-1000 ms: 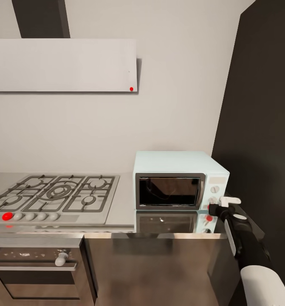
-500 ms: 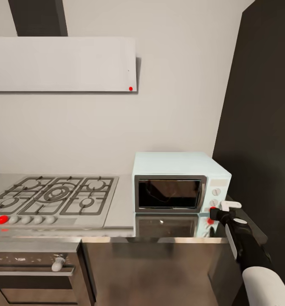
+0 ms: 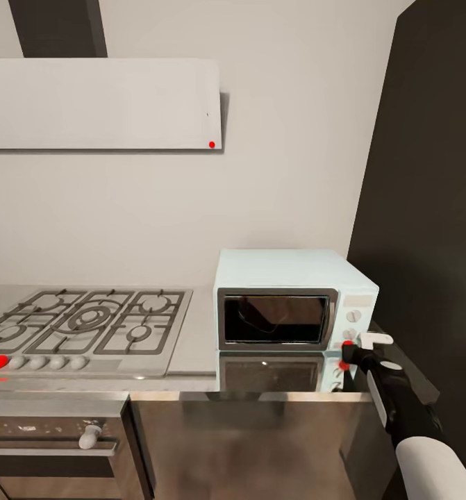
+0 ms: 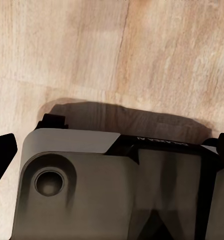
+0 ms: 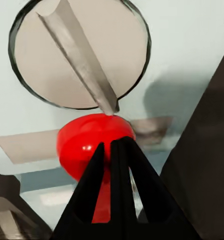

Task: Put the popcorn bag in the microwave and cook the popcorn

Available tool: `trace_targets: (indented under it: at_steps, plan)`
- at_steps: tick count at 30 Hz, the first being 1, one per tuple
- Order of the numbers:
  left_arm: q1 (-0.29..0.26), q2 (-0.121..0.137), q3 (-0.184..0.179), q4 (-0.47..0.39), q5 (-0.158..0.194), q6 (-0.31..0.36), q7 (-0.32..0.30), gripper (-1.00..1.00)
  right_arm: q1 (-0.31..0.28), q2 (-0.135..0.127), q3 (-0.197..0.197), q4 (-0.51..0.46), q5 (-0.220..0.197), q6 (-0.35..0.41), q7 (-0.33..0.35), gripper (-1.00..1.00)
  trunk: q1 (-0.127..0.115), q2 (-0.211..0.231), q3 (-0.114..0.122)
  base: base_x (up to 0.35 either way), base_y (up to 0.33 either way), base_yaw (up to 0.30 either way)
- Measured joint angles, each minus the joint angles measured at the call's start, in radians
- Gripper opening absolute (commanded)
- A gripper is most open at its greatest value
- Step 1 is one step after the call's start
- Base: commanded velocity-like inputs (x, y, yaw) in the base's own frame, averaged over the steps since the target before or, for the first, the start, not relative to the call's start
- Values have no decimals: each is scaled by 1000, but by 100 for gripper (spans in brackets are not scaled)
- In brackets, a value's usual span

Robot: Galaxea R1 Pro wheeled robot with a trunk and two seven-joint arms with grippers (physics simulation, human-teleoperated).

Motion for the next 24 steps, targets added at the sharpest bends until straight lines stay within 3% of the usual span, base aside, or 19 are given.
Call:
trace_targets:
  at_steps: [16, 24]
  plan:
    - [0, 0, 0, -1, 1, 0, 0, 100, 21, 0, 2, 29, 4, -22, -1, -100, -11, -1, 0, 53, 0, 0]
    - [0, 0, 0, 0, 1, 0, 0, 100, 4, 0, 3, 32, 7, -22, 2, -100, 0, 0, 0, -100, 0, 0]
